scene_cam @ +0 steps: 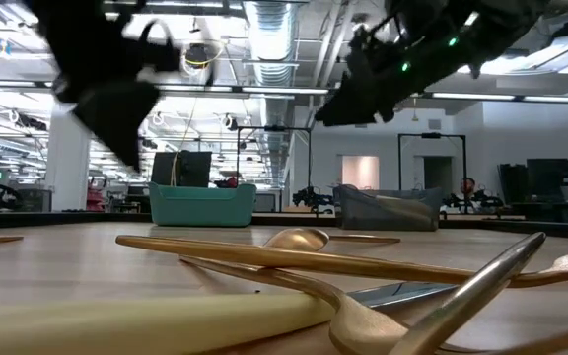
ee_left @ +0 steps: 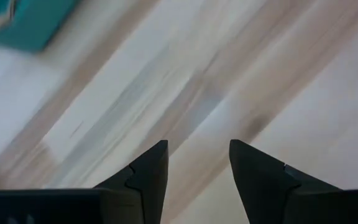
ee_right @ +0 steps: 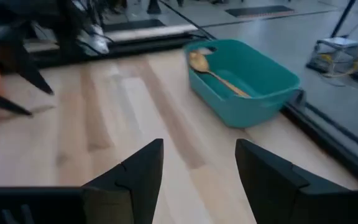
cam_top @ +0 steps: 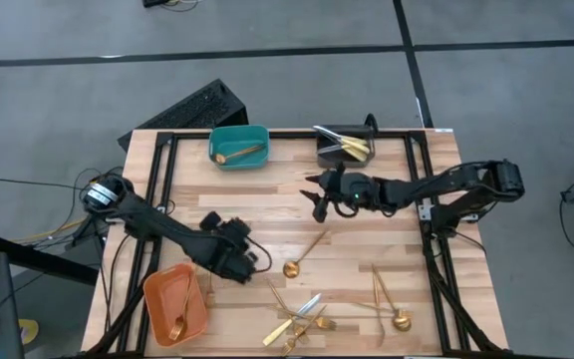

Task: Sort silverware by color (type)
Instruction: Adjust the black bin

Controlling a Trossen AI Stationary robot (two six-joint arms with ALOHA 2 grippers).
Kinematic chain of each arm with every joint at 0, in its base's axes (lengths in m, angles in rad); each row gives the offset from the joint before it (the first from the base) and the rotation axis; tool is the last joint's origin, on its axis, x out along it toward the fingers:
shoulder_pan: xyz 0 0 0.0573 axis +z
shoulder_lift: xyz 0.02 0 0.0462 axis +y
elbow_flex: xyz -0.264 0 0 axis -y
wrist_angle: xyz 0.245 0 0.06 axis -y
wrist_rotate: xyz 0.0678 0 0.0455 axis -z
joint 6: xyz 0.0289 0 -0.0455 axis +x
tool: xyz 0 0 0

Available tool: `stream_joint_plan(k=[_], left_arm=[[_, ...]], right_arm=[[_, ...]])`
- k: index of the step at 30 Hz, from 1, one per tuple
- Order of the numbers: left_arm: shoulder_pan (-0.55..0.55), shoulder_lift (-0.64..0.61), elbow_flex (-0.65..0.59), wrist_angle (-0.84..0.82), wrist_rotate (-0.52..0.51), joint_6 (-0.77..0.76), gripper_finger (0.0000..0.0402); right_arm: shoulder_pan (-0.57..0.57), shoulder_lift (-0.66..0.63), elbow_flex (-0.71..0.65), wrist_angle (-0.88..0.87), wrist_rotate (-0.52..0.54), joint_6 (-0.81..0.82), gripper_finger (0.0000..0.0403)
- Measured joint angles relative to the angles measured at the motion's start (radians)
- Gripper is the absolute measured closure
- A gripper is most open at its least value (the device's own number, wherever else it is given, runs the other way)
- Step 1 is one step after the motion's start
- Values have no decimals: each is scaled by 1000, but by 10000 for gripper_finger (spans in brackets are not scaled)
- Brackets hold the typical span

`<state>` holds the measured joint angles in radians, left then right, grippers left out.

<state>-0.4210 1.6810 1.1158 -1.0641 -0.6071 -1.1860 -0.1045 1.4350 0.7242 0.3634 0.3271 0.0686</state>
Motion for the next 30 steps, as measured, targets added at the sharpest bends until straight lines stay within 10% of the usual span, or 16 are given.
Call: stream_joint_plan(k=[19, 30], left_arm=[[651, -75, -335, 149, 186, 787, 242], [872, -339, -353, 202, 262, 621, 242]], right_arm=[[-186, 77, 0, -71, -69, -253, 177], [-341, 76, 0, -91, -70, -246, 177]])
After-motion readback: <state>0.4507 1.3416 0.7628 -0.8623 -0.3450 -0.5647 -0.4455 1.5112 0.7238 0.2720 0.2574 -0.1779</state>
